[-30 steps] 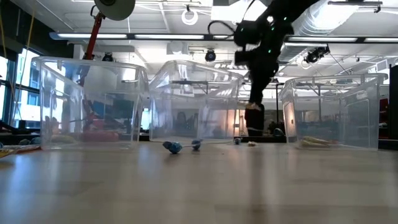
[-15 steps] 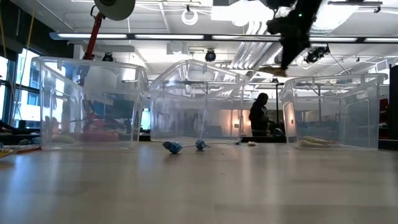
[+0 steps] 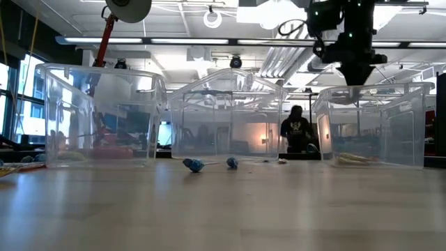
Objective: Sort candy
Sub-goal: Put the yellow candy into the right transparent bin
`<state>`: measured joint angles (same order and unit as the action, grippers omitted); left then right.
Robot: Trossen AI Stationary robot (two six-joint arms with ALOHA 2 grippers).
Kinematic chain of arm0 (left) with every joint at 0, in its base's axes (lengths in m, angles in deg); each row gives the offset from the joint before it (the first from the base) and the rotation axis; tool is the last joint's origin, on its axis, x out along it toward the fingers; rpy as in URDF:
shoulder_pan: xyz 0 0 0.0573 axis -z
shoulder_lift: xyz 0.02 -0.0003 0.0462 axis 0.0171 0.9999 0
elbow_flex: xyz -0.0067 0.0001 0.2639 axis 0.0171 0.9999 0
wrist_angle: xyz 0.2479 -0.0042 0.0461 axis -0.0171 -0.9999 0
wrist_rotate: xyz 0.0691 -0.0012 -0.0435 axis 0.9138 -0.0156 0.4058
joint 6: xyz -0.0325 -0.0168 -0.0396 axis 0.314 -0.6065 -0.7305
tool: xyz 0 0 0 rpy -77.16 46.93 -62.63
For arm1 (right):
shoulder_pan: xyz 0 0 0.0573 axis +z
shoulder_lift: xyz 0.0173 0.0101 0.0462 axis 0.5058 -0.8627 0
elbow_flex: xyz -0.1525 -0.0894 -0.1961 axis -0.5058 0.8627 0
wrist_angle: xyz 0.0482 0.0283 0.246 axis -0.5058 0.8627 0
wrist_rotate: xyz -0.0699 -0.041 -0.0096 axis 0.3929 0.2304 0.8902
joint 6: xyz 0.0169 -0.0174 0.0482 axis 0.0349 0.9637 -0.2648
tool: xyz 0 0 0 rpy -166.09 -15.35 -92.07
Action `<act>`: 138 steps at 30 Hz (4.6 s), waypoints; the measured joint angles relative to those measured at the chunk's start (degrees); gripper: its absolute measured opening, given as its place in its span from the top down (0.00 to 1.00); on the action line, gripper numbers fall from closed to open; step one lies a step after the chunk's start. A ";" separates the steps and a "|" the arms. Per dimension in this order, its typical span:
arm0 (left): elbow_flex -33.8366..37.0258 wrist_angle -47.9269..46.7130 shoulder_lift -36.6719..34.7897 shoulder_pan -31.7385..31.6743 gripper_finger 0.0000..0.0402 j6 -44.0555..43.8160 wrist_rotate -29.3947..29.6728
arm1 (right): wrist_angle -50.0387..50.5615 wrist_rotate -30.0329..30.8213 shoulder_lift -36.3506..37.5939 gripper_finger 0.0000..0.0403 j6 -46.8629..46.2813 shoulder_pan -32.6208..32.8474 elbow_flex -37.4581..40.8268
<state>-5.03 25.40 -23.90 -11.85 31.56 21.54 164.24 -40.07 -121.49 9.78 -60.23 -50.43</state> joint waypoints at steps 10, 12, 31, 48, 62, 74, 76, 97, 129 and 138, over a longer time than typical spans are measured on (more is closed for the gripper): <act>0.00 -10.14 -2.79 4.05 1.00 -0.38 0.45 | 4.50 2.01 0.02 0.72 -4.49 1.68 -2.50; 0.00 -11.58 -2.64 5.05 1.00 -0.40 0.51 | 5.45 3.66 0.00 0.65 -4.91 2.26 -4.61; 29.75 0.75 7.20 33.13 0.99 -36.38 4.45 | -3.09 3.27 0.11 0.53 6.02 5.27 -14.68; 31.50 -15.28 23.23 44.00 0.50 -45.59 14.24 | -6.79 1.44 0.11 0.53 13.73 5.27 -14.65; 32.84 -11.47 35.43 45.02 0.34 -50.39 17.51 | -6.66 1.23 0.11 0.53 10.17 5.27 -14.61; 38.03 -3.08 32.63 43.98 0.61 -58.83 16.18 | -6.66 0.61 0.11 0.53 10.20 5.27 -14.61; 37.99 -2.51 31.00 43.70 0.80 -58.52 16.59 | -6.66 0.60 0.11 0.53 10.24 5.27 -14.61; 37.77 28.59 5.93 23.37 1.00 -31.69 29.65 | -23.14 -4.00 4.93 0.53 13.48 7.71 -14.55; -13.65 58.12 65.38 2.56 0.90 -5.75 20.12 | -47.07 -3.06 7.61 0.53 10.84 9.33 -14.57; -19.66 53.01 67.17 4.08 0.62 -5.61 16.36 | -46.88 -3.09 7.61 0.53 11.39 9.29 -14.57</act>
<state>-24.69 78.41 43.27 -7.77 25.95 37.90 117.36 -43.15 -113.88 21.17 -50.94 -65.00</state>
